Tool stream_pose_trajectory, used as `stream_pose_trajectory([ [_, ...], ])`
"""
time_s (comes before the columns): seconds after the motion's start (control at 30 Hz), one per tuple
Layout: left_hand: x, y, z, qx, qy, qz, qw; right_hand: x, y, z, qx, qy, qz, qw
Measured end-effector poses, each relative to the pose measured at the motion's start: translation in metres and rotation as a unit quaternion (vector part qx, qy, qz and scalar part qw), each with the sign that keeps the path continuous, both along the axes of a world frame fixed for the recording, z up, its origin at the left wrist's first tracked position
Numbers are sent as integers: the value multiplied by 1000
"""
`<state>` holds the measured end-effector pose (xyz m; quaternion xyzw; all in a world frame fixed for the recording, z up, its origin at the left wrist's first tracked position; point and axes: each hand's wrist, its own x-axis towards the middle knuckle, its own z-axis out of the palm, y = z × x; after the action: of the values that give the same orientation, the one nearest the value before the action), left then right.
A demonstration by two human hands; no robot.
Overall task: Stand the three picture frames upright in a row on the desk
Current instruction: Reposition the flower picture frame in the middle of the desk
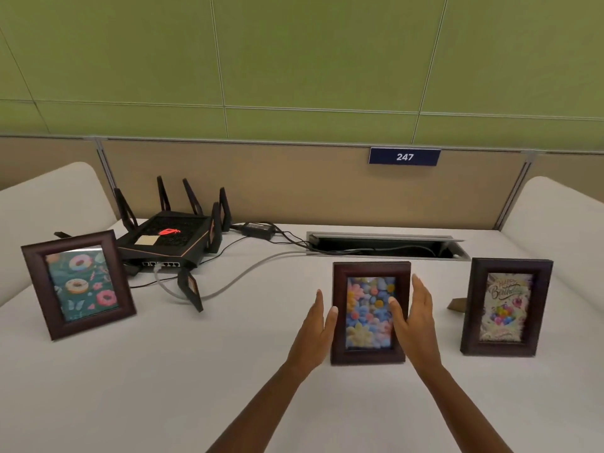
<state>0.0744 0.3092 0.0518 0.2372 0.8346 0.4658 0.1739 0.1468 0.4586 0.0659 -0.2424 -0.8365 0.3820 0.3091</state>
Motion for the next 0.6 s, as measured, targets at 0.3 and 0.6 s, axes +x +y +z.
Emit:
stream_pose_trajectory([
  [0.3, 12, 21, 15, 168, -171, 34, 970, 15, 29, -30, -163, -70, 64, 982],
  [0.6, -9, 37, 13, 253, -313, 125, 907, 10, 38, -36, -304, -77, 143, 939],
])
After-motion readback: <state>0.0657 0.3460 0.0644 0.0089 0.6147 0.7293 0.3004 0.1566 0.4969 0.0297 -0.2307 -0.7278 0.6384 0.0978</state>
